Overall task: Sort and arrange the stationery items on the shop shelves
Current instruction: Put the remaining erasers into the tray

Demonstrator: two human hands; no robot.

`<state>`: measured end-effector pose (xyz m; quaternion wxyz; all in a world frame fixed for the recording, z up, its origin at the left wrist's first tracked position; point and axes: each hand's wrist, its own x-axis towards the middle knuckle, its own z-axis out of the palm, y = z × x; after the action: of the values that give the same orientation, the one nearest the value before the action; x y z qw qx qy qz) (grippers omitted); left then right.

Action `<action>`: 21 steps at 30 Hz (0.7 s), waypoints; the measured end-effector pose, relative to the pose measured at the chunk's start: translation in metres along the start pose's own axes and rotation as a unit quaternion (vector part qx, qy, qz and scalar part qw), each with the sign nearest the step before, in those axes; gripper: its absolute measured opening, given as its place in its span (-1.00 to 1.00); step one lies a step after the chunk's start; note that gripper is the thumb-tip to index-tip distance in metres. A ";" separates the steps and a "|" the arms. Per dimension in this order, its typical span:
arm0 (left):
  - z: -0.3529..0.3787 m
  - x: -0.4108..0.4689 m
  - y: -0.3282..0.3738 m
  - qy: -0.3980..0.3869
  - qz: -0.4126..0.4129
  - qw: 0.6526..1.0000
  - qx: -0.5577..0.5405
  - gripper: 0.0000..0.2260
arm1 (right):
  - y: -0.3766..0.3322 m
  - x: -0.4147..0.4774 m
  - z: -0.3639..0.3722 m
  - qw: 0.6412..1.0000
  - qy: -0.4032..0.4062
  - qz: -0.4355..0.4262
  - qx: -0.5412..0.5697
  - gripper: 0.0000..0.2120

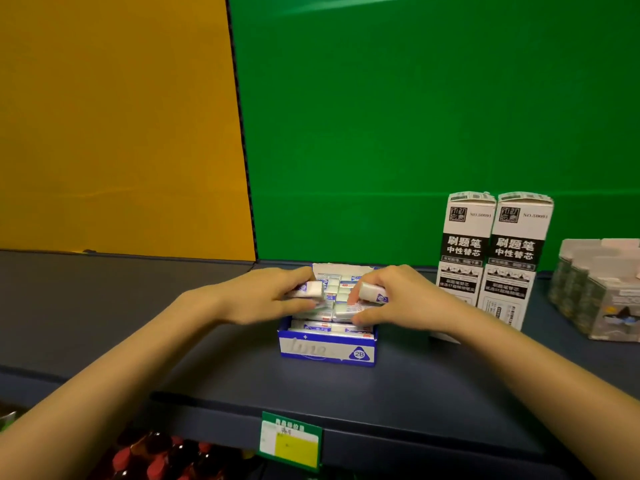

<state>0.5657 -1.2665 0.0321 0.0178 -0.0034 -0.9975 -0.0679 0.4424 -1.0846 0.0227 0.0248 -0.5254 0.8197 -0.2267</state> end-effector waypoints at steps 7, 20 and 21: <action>0.004 0.009 -0.012 -0.017 0.058 0.995 0.074 -0.68 | -0.008 -0.006 0.005 0.999 0.017 0.040 -0.012 -0.69; 0.006 0.018 -0.015 -0.037 0.082 0.996 -0.013 -0.65 | -0.013 -0.004 0.017 0.995 0.041 0.090 -0.024 -0.68; 0.005 0.017 -0.017 -0.034 0.081 0.996 -0.026 -0.67 | -0.013 -0.003 0.018 0.994 0.040 0.093 -0.027 -0.68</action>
<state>0.5479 -1.2823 0.0256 -0.0107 -0.0869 -0.9919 -0.0921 0.4602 -1.0924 0.0113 -0.0015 -0.4379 0.8711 -0.2221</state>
